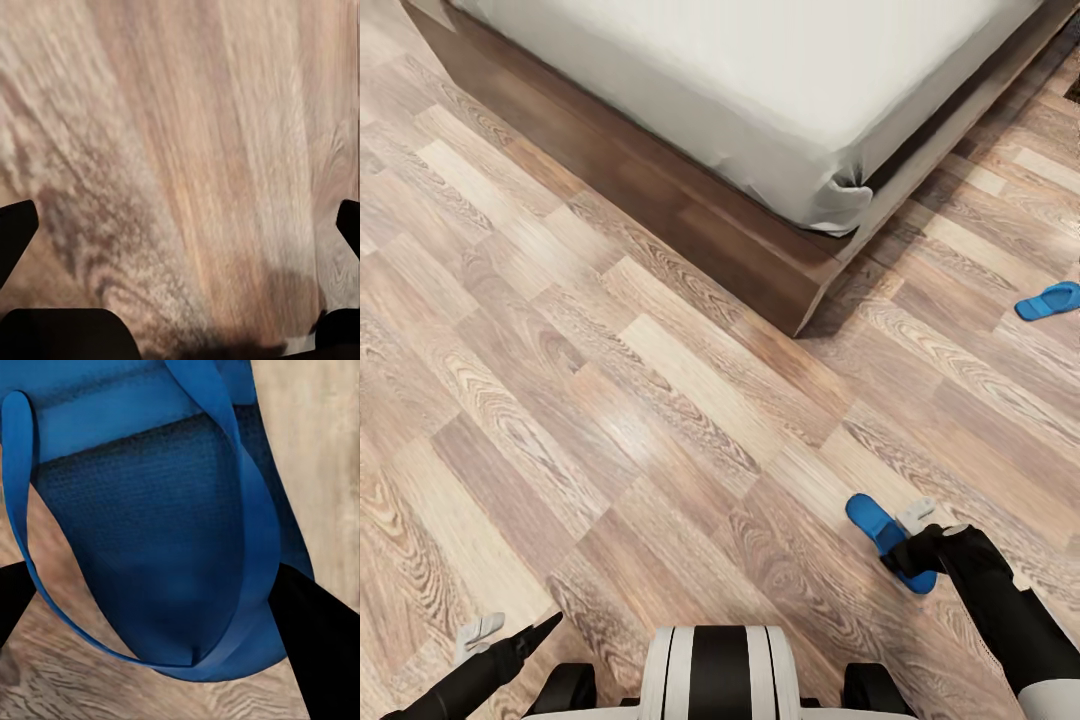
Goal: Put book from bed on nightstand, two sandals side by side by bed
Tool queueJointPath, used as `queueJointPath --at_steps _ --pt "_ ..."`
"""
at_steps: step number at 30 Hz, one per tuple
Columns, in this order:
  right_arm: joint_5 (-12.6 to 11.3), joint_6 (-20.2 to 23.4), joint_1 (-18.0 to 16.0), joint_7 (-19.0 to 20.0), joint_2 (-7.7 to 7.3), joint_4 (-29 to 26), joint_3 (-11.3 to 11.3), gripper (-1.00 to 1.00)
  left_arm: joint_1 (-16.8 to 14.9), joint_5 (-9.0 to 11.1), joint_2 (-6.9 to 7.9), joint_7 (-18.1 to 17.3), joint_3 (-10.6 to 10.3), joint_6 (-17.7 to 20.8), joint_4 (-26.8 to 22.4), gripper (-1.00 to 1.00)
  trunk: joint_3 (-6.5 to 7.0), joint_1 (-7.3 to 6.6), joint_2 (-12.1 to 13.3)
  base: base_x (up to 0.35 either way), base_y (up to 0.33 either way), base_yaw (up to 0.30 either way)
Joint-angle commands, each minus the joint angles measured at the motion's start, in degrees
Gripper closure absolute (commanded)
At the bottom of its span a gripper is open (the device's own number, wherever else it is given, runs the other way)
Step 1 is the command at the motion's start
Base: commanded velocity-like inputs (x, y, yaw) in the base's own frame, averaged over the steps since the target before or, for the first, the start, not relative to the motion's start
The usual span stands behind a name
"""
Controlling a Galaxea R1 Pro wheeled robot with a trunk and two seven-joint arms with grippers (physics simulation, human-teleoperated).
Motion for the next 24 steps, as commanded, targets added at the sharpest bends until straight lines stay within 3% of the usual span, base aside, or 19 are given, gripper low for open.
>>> queueJointPath --at_steps 1,3,5,6,7,8,9,10,11,13,17,19,22,24 --pt "0.1 0.5 0.0 0.7 -0.19 -3.0 -2.9 1.00 0.0 0.4 0.04 -0.1 0.0 0.5 0.0 -1.00 0.20 -0.03 0.0 0.000 0.000 0.000" --pt "-0.4 0.8 0.0 0.8 -0.26 -4.4 -7.9 1.00 0.0 0.4 0.05 -0.1 0.0 0.5 0.4 -1.00 0.64 -0.08 0.0 0.000 0.000 0.000" --pt "-1.7 1.3 0.0 1.0 -0.27 -5.4 -17.1 1.00 0.0 0.4 0.07 -0.2 -0.3 0.5 0.7 -1.00 1.08 -0.13 0.1 0.000 0.000 0.000" --pt "-2.1 1.3 0.0 1.0 -0.27 -5.5 -19.5 1.00 0.0 0.3 0.09 -0.2 -0.5 0.5 0.8 -1.00 1.31 -0.16 0.1 0.000 0.000 0.000" --pt "-3.3 1.4 0.0 1.3 -0.28 -5.7 -24.1 1.00 0.0 0.3 0.11 -0.2 -0.7 0.5 0.8 -1.00 1.53 -0.18 0.1 0.000 0.000 0.000" --pt "-4.0 1.5 0.0 1.6 -0.31 -5.8 -26.2 1.00 0.0 0.3 0.12 -0.2 -0.7 0.5 0.9 -1.00 1.75 -0.21 0.1 0.000 0.000 0.000" --pt "-6.0 1.5 0.0 3.5 -0.44 -5.6 -31.7 1.00 0.0 0.3 0.13 -0.2 -0.9 0.4 0.9 -1.00 1.97 -0.23 0.1 0.000 0.000 0.000" --pt "-7.5 1.6 0.1 8.8 -0.54 -4.5 -37.3 1.00 0.0 0.1 0.14 -0.2 -1.2 0.4 1.0 -1.00 2.19 -0.26 0.1 0.000 0.000 0.000" --pt "-7.7 1.6 0.2 10.4 -0.55 -4.1 -38.4 1.00 0.0 0.0 0.14 -0.2 -1.3 0.4 1.0 -1.00 2.41 -0.28 0.1 0.000 0.000 0.000" --pt "-8.2 1.6 0.3 17.5 -0.60 -2.5 -41.5 1.00 0.0 -1.0 0.19 -0.2 -1.8 0.4 1.1 -1.00 2.86 -0.34 0.2 0.000 0.000 0.000" --pt "-8.5 1.4 0.6 27.8 -0.67 1.7 -43.5 1.00 0.0 -6.3 0.26 -0.2 -2.1 0.3 1.2 -1.00 3.74 -0.44 0.2 0.000 0.000 0.000" --pt "-8.5 1.0 0.8 30.3 -0.68 5.1 -43.7 1.00 0.0 -8.6 0.21 -0.1 -2.2 -0.2 1.5 -1.00 4.19 -0.49 0.2 0.000 0.000 0.000" --pt "-8.6 -0.9 1.9 32.6 -1.08 15.3 -43.9 1.00 0.0 -11.9 0.17 -0.2 -2.2 -2.1 3.3 -1.00 4.85 -0.57 0.3 0.000 0.000 0.000" --pt "-8.7 -4.7 2.4 33.3 -2.72 24.8 -43.9 1.00 0.0 -13.0 0.19 -0.2 -2.2 -3.8 5.2 -1.00 5.29 -0.62 0.3 0.000 0.000 0.000"
